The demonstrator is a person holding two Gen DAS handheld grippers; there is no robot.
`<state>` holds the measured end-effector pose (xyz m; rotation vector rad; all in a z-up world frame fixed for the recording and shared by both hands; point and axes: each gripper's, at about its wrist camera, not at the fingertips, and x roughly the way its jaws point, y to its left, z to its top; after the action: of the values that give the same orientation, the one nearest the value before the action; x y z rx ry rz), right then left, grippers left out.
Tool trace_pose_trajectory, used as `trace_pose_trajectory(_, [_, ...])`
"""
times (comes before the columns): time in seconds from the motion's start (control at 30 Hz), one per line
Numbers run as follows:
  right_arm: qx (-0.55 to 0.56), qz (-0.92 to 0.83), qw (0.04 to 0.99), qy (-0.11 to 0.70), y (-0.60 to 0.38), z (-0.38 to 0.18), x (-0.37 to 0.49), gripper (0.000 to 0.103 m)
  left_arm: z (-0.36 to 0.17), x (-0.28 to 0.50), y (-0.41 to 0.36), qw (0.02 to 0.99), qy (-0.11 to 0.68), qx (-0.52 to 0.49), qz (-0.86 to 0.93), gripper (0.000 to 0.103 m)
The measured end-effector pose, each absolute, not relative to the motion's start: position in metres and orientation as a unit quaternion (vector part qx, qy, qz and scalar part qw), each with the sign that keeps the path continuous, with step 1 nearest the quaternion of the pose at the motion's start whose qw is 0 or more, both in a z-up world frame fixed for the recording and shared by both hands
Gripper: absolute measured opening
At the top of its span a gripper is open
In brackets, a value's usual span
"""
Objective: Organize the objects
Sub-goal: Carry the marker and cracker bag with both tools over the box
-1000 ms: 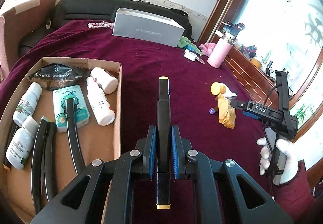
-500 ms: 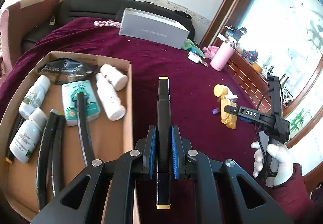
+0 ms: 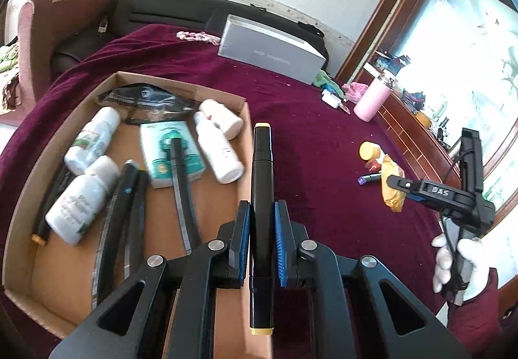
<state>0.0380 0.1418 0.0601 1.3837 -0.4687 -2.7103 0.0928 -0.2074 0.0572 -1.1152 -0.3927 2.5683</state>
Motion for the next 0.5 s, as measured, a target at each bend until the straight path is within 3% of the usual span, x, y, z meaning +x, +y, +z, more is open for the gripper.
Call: trace_pose_trajectory(0.5, [0.466,-0.846,0.201,-0.165,0.034,0.089,0.038,0.046,0.056,0.114,-0.296,0.071,-0.175,-0.387,0.903,0.012])
